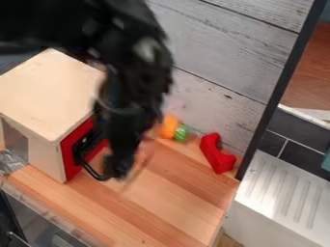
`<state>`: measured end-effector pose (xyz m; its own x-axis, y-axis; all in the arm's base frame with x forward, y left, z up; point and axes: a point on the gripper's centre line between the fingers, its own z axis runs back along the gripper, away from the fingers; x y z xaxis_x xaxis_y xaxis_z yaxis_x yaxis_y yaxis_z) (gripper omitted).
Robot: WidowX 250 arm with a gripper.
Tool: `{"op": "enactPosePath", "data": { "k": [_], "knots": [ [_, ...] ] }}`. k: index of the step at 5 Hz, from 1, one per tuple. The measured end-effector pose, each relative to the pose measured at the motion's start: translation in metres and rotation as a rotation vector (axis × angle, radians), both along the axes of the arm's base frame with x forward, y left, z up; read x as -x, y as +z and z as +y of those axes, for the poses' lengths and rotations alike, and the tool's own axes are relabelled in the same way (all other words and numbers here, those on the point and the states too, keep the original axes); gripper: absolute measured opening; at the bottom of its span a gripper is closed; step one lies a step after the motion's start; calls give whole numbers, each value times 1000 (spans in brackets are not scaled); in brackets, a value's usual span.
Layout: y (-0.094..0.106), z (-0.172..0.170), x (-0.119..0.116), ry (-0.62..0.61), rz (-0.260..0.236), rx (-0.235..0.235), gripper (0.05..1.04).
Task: Close the drawer
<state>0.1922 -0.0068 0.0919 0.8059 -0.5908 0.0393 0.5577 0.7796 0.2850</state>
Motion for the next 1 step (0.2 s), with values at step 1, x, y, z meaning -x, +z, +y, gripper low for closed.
{"op": "enactPosePath", "data": {
  "k": [1],
  "knots": [
    [26, 27, 0, 203, 3, 70, 1001]
  ]
}}
